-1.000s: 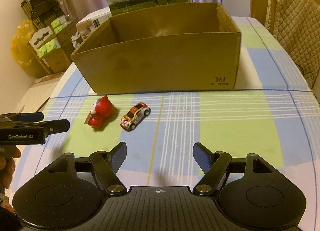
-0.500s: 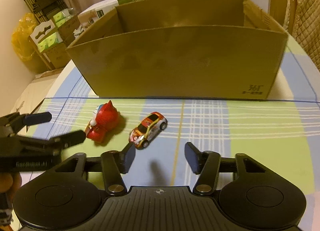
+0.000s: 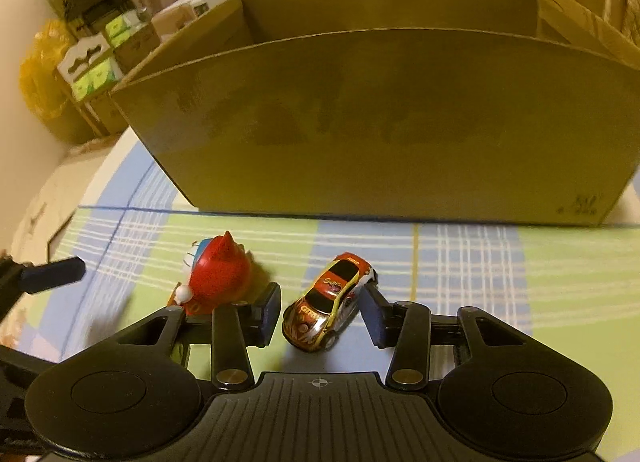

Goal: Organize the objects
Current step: 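Lower the right tool onto the orange toy car and close on it, then lift the toy car with the right tool while the left tool grasps the red figure, then carry the red figure into the box with the left tool while the right carries the car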

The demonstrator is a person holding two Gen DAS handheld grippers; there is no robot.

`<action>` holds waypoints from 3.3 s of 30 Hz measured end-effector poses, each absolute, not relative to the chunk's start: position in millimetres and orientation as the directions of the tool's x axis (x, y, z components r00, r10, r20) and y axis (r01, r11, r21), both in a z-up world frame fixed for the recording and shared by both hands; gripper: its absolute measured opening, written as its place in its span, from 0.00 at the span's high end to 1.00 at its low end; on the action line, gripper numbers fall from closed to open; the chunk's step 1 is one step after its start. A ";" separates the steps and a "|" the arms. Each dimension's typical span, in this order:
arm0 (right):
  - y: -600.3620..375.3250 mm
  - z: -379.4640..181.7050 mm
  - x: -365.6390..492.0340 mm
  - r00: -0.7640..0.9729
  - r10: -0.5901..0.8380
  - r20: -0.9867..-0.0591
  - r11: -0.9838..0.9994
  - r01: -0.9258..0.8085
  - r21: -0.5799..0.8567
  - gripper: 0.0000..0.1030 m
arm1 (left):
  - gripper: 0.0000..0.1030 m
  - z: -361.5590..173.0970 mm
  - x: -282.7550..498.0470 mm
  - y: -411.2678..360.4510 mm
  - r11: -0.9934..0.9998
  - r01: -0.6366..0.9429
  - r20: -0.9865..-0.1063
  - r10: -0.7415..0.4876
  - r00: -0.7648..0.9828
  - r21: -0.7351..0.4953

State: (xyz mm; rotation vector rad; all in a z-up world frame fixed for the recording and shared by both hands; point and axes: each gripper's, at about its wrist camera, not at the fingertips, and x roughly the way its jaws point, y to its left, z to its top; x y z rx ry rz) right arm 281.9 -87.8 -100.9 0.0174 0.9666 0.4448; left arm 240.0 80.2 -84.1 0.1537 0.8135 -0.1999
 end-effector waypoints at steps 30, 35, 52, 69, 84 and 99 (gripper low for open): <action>-116.6 -99.4 274.3 0.539 0.309 -0.784 0.929 -0.346 0.129 0.70 | 0.07 -94.5 252.7 71.1 0.967 0.249 -0.732 -0.128 0.669 0.058; -118.3 -102.4 272.4 0.530 0.264 -0.806 0.933 -0.353 0.074 0.69 | 0.07 -95.1 253.4 67.9 0.965 0.260 -0.730 -0.149 0.667 0.041; -161.8 -99.0 248.3 0.558 0.294 -0.776 0.932 -0.348 0.103 0.75 | 0.62 -110.3 268.8 47.9 0.945 0.327 -0.743 -0.207 0.637 0.017; -155.4 -103.4 247.4 0.586 0.280 -0.760 0.926 -0.374 0.053 0.74 | 0.70 -110.0 258.9 40.0 0.958 0.288 -0.756 -0.196 0.625 -0.011; -150.9 -96.0 234.5 0.608 0.257 -0.751 0.921 -0.389 0.000 0.74 | 0.72 -105.4 252.9 42.0 0.964 0.265 -0.759 -0.195 0.622 -0.031; -171.6 -56.0 201.7 0.607 0.279 -0.744 0.928 -0.369 0.048 0.74 | 0.72 -65.0 217.0 32.5 0.968 0.228 -0.743 -0.226 0.630 -0.101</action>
